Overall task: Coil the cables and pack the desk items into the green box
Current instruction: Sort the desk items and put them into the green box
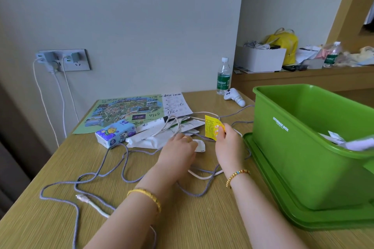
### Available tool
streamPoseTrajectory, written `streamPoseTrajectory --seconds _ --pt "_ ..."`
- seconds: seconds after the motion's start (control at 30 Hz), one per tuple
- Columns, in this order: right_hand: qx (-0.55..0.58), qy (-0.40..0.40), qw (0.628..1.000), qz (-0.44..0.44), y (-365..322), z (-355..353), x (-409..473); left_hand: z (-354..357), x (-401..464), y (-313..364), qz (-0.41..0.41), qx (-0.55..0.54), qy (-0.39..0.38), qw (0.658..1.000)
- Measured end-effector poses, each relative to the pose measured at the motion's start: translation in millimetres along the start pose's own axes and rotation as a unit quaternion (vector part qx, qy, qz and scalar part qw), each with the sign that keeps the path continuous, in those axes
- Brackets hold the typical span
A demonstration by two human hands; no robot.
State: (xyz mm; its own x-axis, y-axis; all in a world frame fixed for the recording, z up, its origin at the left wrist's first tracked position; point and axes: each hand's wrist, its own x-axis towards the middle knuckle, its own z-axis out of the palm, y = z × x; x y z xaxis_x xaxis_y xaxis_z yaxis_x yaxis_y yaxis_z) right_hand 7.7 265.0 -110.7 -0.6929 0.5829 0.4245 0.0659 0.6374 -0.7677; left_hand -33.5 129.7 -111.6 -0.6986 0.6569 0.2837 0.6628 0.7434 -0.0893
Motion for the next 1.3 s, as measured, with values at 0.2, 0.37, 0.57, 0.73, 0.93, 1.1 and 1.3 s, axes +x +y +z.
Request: streamPoseTrajectory --seconds 0.2,0.37,0.57,0.73,0.93,1.1,1.3 --pt "0.007 -0.006 1.000 0.021 4.9 -8.4 1.8 8.5 24.7 15.2 -0.026 0.073 -0.083 0.993" --pt "0.050 -0.029 0.998 0.033 3.5 -10.1 2.0 11.6 17.0 18.7 -0.056 0.009 -0.013 0.998" --pt "0.221 -0.025 0.970 0.101 -4.9 -11.4 2.4 -14.7 10.3 18.3 -0.100 -0.153 0.216 0.959" --pt "0.298 -0.047 0.943 0.140 -7.9 -16.4 -12.2 -60.8 8.8 22.5 -0.092 -0.268 0.316 0.906" --pt "0.299 -0.065 0.944 0.126 -21.6 -34.1 -25.1 -109.4 5.7 16.4 -0.165 -0.330 0.352 0.860" --pt "0.240 -0.049 0.969 0.039 -47.5 -65.9 -16.7 -145.1 -0.8 15.4 -0.179 -0.458 0.308 0.815" --pt "0.155 0.008 0.984 -0.081 -82.0 -132.3 -4.7 -179.4 4.5 41.1 -0.105 -0.541 0.326 0.768"
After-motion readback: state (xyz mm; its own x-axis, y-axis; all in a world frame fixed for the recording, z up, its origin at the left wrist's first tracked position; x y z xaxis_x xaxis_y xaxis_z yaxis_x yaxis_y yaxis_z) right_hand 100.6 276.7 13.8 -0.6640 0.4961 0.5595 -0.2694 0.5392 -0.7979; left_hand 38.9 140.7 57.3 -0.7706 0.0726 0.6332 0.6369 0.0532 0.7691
